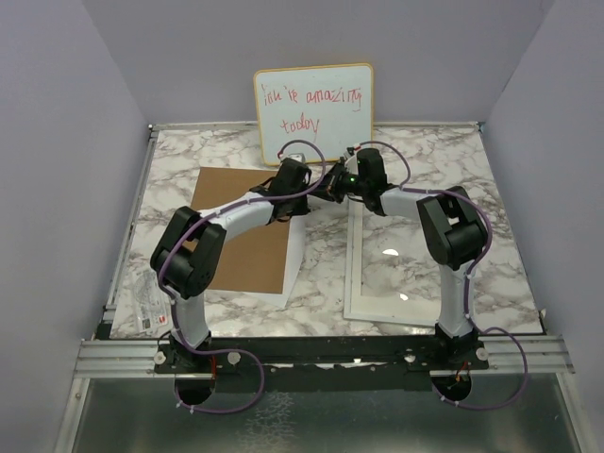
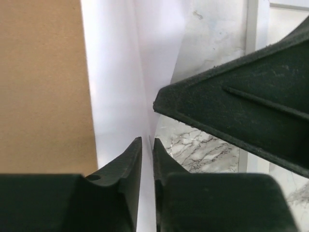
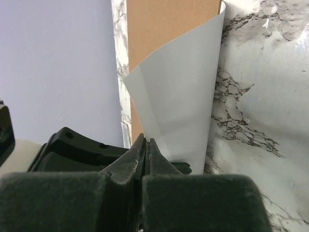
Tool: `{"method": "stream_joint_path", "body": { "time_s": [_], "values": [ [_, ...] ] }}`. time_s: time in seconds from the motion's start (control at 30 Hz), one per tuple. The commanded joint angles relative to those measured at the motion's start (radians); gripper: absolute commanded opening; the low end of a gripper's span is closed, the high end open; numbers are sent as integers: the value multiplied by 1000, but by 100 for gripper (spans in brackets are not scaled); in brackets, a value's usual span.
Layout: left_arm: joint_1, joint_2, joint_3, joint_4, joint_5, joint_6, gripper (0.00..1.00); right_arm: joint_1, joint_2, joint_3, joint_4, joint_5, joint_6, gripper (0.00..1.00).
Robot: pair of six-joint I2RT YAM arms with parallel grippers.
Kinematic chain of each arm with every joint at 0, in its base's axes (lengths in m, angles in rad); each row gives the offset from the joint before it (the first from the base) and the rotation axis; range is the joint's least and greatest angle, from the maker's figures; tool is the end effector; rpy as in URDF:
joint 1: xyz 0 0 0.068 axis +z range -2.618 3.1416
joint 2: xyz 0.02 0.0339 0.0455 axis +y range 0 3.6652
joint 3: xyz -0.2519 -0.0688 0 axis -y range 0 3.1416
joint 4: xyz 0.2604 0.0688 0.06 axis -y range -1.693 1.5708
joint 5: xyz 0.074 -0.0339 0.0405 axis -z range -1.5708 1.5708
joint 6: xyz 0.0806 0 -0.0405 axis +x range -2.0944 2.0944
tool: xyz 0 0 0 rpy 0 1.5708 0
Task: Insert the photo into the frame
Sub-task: Pick up the photo at the center of the board.
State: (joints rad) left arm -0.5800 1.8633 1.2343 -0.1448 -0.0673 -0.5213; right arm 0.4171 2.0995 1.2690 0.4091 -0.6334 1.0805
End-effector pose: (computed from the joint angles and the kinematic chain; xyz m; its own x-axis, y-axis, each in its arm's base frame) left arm 0.3785 -0.2415 0.1421 -0.7592 -0.0966 -0.6437 0.1481 0.9373 -0.3155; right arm 0.4321 0.2437 0.1224 -0.8998 0.3790 -0.2161 -0.0564 0.3902 0.9190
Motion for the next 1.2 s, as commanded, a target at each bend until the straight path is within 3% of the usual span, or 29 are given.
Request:
{"method": "stream_joint_path", "body": {
  "time_s": [0.0,0.13,0.27,0.3,0.43,0.6,0.9,1.17],
  "values": [
    [-11,10,66,-115,-140,-16,11,1,21,27,-29,10,1,0],
    [-11,15,95,-153,-141,1,0,-1,19,41,-59,13,-7,1],
    [-11,29,143,-213,-133,33,0,-5,11,66,-128,20,-31,1],
    [-10,29,156,-230,-122,46,0,-8,3,67,-144,24,-36,5],
    [-12,27,218,-295,-23,90,0,-20,-49,44,-187,52,-43,39],
    [-12,-18,266,-369,65,119,0,-38,-142,2,-206,80,-40,55],
    [-12,-110,313,-496,137,163,0,-80,-315,-72,-280,172,-73,59],
    [-12,-141,404,-556,171,170,0,-83,-328,-104,-329,177,-157,59]
  ]
}}
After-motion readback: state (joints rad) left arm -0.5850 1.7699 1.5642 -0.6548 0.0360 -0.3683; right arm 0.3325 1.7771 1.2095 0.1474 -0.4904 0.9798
